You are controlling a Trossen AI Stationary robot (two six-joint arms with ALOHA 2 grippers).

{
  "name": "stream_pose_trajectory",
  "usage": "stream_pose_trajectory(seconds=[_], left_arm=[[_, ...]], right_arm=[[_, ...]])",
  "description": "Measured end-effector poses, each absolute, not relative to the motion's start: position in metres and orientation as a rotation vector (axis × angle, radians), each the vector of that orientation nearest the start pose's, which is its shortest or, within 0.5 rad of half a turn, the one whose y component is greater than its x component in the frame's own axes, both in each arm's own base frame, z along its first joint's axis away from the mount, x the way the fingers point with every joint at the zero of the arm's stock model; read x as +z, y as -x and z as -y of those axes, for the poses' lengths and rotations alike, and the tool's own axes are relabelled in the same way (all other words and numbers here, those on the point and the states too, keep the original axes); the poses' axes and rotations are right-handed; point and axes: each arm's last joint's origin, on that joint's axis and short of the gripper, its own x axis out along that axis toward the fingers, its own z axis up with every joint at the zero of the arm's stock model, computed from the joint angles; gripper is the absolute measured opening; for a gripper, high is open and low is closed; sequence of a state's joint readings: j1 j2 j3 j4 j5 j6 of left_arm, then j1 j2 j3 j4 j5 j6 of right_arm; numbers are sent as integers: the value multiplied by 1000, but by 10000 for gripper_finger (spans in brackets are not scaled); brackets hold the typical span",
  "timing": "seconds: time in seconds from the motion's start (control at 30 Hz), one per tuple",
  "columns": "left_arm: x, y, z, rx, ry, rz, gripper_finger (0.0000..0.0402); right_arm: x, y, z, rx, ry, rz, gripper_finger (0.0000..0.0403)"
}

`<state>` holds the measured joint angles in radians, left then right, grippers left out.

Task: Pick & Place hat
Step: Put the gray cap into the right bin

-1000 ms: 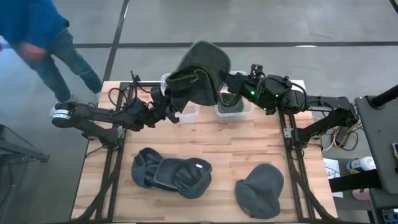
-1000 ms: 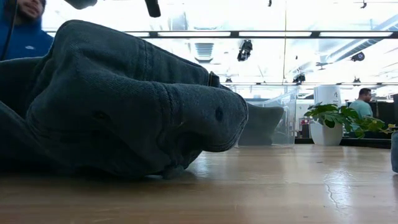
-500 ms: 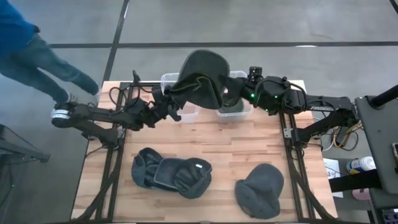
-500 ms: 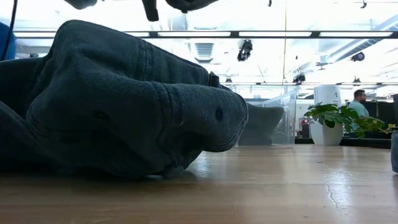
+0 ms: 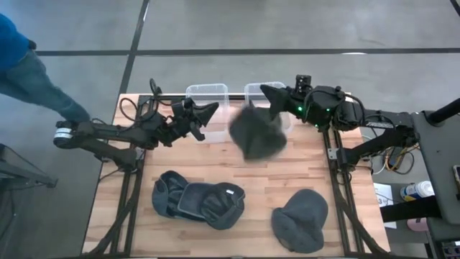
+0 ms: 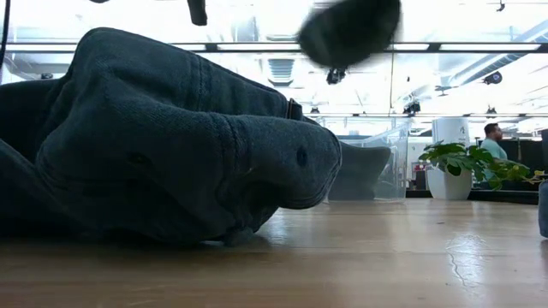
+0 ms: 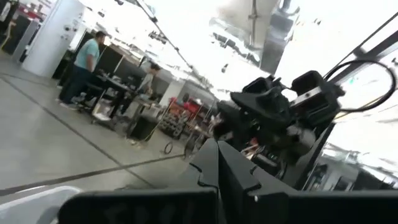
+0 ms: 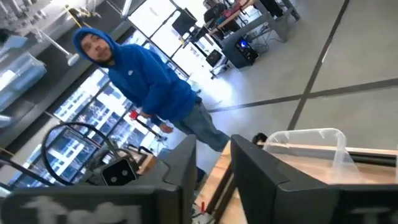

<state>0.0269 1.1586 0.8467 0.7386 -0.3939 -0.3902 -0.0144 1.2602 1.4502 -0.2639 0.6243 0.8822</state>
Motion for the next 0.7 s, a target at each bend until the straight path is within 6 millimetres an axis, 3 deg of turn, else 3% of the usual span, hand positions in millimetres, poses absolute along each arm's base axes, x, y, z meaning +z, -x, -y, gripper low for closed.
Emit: stream_pose_trajectory(seconds=[0.13, 0.2, 0.43, 0.57, 0.7], left_arm=[[361, -253, -18, 342, 450, 435, 0], [357, -254, -17, 345, 448, 391, 0], [329, -260, -4, 307, 425, 74, 0], [307, -266, 8, 230, 286, -150, 0], [291, -280, 18, 169, 78, -281, 0]], right_arm=[[450, -259, 21, -640, -796, 174, 29], [449, -256, 20, -639, -771, 135, 18], [423, -236, 14, -578, -812, -253, 33], [400, -230, -2, -582, -865, -525, 51], [370, -238, -27, -563, -912, -766, 75]])
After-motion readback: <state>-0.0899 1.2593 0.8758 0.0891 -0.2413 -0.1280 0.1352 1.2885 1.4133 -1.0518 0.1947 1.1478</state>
